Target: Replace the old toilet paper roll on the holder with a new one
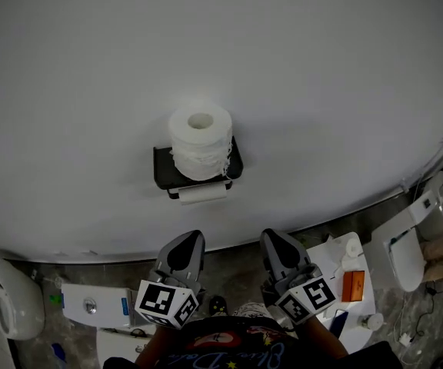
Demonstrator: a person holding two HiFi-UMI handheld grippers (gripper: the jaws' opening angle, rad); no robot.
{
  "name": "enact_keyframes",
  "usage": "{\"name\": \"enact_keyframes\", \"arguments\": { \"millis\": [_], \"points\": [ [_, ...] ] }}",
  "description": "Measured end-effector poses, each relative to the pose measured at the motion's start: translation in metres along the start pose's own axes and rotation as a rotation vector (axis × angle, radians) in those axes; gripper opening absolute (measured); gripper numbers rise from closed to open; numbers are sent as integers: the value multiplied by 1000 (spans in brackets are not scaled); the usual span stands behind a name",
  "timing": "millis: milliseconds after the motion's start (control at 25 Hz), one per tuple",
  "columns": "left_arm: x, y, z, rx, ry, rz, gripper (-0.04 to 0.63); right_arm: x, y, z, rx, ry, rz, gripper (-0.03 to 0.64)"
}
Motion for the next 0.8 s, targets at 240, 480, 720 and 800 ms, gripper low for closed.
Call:
{"name": "enact_keyframes", "arguments": {
  "millis": [240,480,720,800],
  "points": [
    [5,11,-2,73,-23,2,-8,9,24,-20,74,18,32,12],
    [0,24,5,82,-383,-153,-8,25,35,-34,134,-8,60,12],
    [-22,49,11,41,-929,-388,41,26,27,-53,117,11,89,12],
    [-29,56,12,47,-1012,-429,111,28,25,-59,105,9,89,12]
  ]
}}
Point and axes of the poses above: the fingertips, and each gripper's own axes: y forward along the fingers, z to its left, x out of its top, the point moved 10 cm from there along -y, backward along the fingers, and after that the axes turned 6 degrees about y, right-handed, at the moved point
